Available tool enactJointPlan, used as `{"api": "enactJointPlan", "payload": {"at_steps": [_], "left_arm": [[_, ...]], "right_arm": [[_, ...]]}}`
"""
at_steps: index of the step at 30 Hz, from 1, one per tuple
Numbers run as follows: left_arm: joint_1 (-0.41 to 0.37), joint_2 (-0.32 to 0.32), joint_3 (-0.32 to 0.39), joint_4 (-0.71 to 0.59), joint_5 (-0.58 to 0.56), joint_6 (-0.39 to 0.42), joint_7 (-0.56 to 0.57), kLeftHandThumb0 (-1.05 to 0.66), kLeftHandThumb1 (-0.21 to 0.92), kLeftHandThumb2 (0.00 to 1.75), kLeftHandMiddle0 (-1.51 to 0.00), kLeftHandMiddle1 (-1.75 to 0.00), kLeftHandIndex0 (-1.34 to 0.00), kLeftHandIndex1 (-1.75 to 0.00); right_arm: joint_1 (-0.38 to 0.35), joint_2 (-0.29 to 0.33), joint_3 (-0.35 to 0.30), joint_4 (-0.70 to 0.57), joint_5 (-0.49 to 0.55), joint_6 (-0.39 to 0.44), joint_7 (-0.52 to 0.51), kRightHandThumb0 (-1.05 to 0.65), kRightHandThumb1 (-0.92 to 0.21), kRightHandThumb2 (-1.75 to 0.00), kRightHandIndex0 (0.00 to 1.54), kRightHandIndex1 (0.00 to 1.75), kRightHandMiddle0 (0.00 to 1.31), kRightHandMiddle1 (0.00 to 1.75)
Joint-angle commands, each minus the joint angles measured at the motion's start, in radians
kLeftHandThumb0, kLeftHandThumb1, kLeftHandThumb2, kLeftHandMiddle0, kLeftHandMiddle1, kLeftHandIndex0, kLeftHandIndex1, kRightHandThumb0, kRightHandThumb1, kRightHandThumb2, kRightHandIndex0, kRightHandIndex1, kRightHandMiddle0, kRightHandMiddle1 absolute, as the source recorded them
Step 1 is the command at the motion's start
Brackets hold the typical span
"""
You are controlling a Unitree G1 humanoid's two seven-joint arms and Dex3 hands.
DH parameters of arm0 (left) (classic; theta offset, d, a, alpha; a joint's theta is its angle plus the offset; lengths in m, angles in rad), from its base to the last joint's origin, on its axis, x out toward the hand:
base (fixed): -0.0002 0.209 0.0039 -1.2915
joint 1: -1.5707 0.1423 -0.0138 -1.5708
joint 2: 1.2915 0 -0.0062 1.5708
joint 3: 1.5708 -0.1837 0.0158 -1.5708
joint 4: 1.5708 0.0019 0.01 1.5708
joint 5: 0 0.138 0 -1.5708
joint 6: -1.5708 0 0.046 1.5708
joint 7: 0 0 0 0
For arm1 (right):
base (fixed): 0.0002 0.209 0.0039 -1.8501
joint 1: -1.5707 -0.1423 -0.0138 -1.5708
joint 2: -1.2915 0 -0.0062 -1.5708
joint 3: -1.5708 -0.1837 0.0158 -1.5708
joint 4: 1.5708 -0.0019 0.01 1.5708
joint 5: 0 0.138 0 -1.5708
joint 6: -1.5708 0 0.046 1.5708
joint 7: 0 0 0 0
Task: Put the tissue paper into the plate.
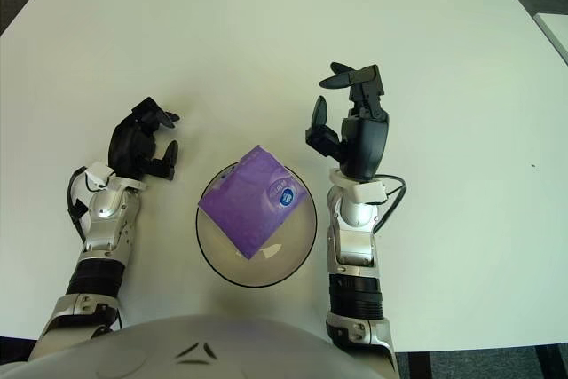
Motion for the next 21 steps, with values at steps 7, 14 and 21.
{"api": "enactJointPlan", "payload": {"at_steps": [7,14,21], "left_arm": [[0.078,-0.024,-0.008,0.067,-0.002,0.029,0.009,-0.01,-0.09,1.75,-0.91,-1.75,-0.75,-1.63],[0.077,-0.026,-0.008,0.071,-0.003,0.02,0.009,-0.01,-0.09,1.75,-0.91,-1.75,-0.74,-1.64],[0.078,-0.028,-0.008,0.069,-0.004,0.026,0.011,-0.01,-0.09,1.75,-0.91,-1.75,-0.74,-1.64]], "right_arm": [[-0.011,-0.044,-0.05,0.139,-0.009,0.035,-0.052,-0.42,-0.52,-1.07,0.66,1.37,0.45,1.75],[-0.013,-0.053,-0.041,0.261,-0.032,0.017,-0.089,-0.42,-0.53,-1.06,0.7,1.43,0.45,1.75],[-0.01,-0.049,-0.03,0.292,-0.02,0.049,-0.096,-0.42,-0.52,-1.07,0.74,1.46,0.45,1.75]]}}
